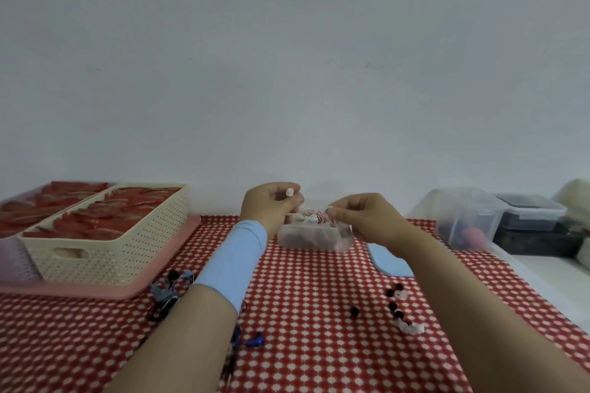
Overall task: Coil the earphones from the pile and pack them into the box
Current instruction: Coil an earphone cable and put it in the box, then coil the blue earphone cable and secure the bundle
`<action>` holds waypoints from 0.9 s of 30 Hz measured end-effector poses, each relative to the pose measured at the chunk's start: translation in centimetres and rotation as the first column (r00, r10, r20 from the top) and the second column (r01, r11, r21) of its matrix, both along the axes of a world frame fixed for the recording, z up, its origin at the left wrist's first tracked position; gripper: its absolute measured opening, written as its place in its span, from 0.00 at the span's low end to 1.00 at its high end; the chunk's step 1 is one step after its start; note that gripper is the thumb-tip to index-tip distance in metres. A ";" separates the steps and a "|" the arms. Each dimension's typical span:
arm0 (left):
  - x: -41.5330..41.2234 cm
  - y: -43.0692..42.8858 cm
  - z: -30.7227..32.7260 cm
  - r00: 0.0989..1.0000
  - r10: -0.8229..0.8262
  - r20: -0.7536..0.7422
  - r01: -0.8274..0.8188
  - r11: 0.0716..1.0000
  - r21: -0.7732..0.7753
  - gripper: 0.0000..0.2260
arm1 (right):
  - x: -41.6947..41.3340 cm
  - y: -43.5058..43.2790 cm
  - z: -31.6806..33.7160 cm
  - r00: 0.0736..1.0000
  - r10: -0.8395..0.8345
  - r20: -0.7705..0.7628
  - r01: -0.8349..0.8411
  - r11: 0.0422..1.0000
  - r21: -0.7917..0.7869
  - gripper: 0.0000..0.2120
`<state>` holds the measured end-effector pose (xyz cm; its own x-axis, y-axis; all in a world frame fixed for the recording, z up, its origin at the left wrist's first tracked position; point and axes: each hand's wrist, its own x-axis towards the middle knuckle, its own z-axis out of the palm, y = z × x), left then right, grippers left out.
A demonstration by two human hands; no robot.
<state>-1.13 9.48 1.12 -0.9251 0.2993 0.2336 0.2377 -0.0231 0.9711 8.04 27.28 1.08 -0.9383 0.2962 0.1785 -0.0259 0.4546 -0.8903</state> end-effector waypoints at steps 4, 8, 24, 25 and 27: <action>-2.7 1.1 1.3 0.995 -0.010 -0.102 -0.012 0.976 -0.216 0.09 | -3.4 1.4 2.2 0.995 -0.090 -0.033 0.096 0.947 0.306 0.06; -5.0 2.4 1.3 0.983 -0.030 -0.182 -0.059 0.885 -0.461 0.09 | -6.8 2.3 3.0 0.994 -0.084 0.072 0.035 0.854 0.518 0.05; -7.0 2.0 -1.7 0.933 -0.233 -0.273 -0.104 0.552 -0.827 0.08 | -8.5 2.4 -0.2 0.968 -0.051 0.247 -0.135 0.723 0.677 0.11; -6.9 1.9 -1.5 0.930 -0.268 -0.250 -0.079 0.520 -0.851 0.11 | -8.2 2.2 0.1 0.974 -0.057 0.219 -0.111 0.724 0.681 0.11; -6.6 1.5 -1.0 0.924 -0.307 -0.228 -0.046 0.502 -0.864 0.08 | -7.8 1.7 0.8 0.986 -0.066 0.155 -0.057 0.737 0.674 0.12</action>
<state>-7.71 11.01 0.17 -0.7798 0.6235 0.0571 0.5895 0.7005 0.4023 0.28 28.95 1.85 -0.9701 0.1600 0.1827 0.0901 0.9357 -0.3411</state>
